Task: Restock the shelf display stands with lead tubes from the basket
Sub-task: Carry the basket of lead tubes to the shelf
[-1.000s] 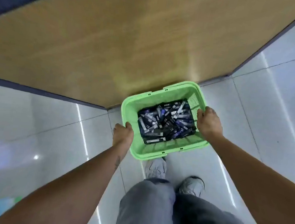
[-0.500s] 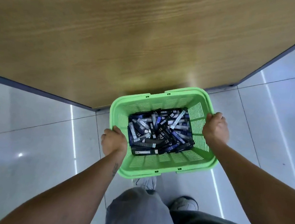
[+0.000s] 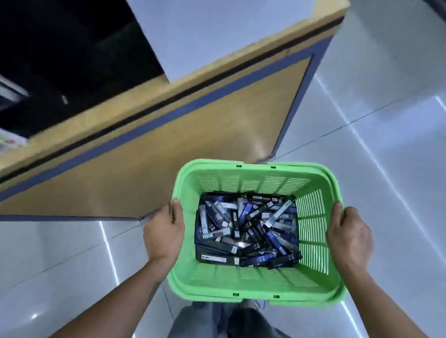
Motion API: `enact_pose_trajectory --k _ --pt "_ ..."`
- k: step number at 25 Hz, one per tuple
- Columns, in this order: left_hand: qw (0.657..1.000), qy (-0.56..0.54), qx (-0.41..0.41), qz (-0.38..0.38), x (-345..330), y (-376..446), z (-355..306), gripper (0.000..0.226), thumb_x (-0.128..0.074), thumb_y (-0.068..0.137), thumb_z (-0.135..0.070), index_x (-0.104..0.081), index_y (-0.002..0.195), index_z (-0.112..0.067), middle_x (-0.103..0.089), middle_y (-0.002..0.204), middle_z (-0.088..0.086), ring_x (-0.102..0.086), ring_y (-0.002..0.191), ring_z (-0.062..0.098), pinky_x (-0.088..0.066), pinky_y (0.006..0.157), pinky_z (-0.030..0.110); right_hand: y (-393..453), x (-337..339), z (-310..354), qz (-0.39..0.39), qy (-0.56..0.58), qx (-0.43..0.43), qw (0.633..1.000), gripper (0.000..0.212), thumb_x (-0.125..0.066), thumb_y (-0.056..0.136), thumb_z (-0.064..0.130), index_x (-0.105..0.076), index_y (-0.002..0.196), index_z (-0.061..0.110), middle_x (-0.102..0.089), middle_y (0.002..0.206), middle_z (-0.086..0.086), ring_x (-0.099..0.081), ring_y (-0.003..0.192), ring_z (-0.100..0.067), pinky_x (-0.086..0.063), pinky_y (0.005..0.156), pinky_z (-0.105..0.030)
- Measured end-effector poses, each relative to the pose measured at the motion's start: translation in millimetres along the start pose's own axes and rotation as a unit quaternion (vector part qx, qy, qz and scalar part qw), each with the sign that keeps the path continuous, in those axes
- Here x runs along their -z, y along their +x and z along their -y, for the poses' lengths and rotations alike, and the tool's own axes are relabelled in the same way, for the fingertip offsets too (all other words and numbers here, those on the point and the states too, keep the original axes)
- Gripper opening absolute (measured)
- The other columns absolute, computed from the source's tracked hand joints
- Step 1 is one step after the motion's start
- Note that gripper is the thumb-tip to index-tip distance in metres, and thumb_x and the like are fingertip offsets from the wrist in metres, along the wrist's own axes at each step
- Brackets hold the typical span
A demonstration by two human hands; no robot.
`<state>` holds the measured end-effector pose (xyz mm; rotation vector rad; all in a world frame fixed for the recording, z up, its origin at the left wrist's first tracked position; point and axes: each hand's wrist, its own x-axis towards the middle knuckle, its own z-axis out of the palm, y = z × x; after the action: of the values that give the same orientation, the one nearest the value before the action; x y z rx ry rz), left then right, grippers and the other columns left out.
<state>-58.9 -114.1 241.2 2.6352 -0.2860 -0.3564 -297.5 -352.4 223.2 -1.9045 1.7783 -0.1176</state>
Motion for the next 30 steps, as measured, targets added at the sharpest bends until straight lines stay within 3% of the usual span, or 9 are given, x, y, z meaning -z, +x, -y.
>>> enact_pose_trajectory --k 3,11,15,18,24,30 --pt "0.998 -0.016 -0.051 0.027 33.9 -24.8 -90.3 0.054 -0.044 0.105 -0.035 -0.037 0.057 -0.010 -0.047 0.050 0.009 -0.044 0.048 0.026 -0.022 0.048 0.030 -4.1 99.2 -10.6 -0.059 0.015 -0.042 0.997 0.047 -0.034 0.107 0.045 -0.049 0.079 0.010 -0.052 0.071 -0.015 -0.044 0.066 -0.029 -0.032 0.060 -0.039" --pt "0.973 -0.021 -0.221 0.066 20.6 -57.7 -314.1 0.055 -0.040 0.105 -0.039 -0.039 0.058 -0.009 -0.043 0.050 0.007 -0.040 0.047 0.025 -0.024 0.047 0.033 28.8 275.1 -65.3 -0.191 0.068 -0.165 0.965 0.044 -0.034 0.108 0.043 -0.050 0.082 0.011 -0.047 0.074 -0.009 -0.041 0.069 -0.027 -0.030 0.062 -0.037" --pt "0.947 -0.017 -0.306 0.092 -9.4 -60.5 -411.9 0.061 -0.037 0.105 -0.045 -0.044 0.059 -0.006 -0.048 0.052 0.010 -0.048 0.050 0.027 -0.027 0.047 0.032 63.5 331.0 -93.5 -0.246 0.087 -0.213 0.941 0.049 -0.033 0.107 0.046 -0.053 0.083 0.009 -0.051 0.072 -0.008 -0.046 0.068 -0.028 -0.033 0.062 -0.037" --pt "0.929 -0.012 -0.349 0.120 -40.9 -52.2 -492.7 0.066 -0.036 0.103 -0.050 -0.048 0.058 -0.003 -0.050 0.052 0.011 -0.048 0.049 0.028 -0.030 0.048 0.033 100.9 369.5 -109.1 -0.274 0.109 -0.251 0.922 0.049 -0.037 0.107 0.046 -0.050 0.076 0.010 -0.044 0.064 -0.003 -0.044 0.065 -0.028 -0.031 0.061 -0.036" --pt "0.893 0.014 -0.421 0.159 -102.4 -40.3 -675.3 0.064 -0.042 0.101 -0.049 -0.047 0.051 -0.009 -0.051 0.050 0.009 -0.050 0.049 0.028 -0.031 0.048 0.034 193.5 434.7 -130.7 -0.318 0.110 -0.319 0.886 0.056 -0.044 0.104 0.046 -0.053 0.068 0.006 -0.047 0.065 -0.012 -0.044 0.065 -0.031 -0.032 0.060 -0.038" --pt "0.862 0.050 -0.474 0.173 -187.8 -54.5 -852.6 0.059 -0.041 0.099 -0.051 -0.049 0.055 -0.013 -0.061 0.060 0.012 -0.059 0.058 0.032 -0.047 0.056 0.037 314.4 497.9 -173.2 -0.344 0.135 -0.373 0.851 0.058 -0.043 0.104 0.048 -0.050 0.063 0.007 -0.054 0.064 -0.017 -0.050 0.062 -0.033 -0.034 0.057 -0.037"
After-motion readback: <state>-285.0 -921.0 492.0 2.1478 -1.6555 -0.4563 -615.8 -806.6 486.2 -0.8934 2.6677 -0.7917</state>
